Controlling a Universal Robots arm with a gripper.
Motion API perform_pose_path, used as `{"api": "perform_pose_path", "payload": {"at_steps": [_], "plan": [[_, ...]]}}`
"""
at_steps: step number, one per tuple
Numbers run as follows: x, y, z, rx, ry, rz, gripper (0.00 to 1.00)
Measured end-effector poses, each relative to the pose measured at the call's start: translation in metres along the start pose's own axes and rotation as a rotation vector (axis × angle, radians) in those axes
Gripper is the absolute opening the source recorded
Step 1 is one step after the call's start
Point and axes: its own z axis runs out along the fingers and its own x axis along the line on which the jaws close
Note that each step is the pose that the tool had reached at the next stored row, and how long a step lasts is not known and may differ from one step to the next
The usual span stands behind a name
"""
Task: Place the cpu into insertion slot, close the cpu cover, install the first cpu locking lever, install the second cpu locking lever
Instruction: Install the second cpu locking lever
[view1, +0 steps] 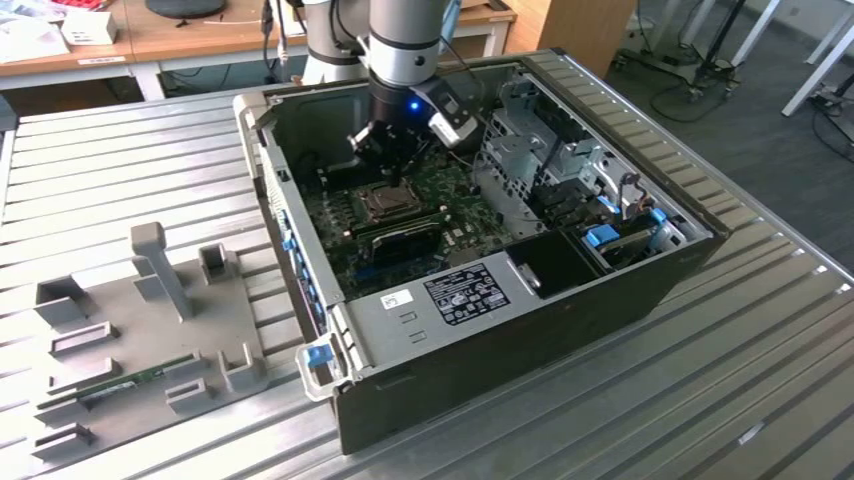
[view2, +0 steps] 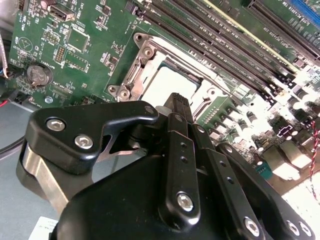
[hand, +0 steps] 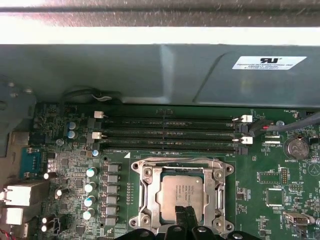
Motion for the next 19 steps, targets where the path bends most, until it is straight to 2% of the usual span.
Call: {"api": "perform_pose_path", "payload": {"at_steps": [6, 19], "plan": [[0.0, -0.0023, -0.0021, -0.0002, -0.0001, 0.0, 0.11], [0.0005, -0.0151, -0.003, -0.0001, -0.0001, 0.0, 0.11]]}}
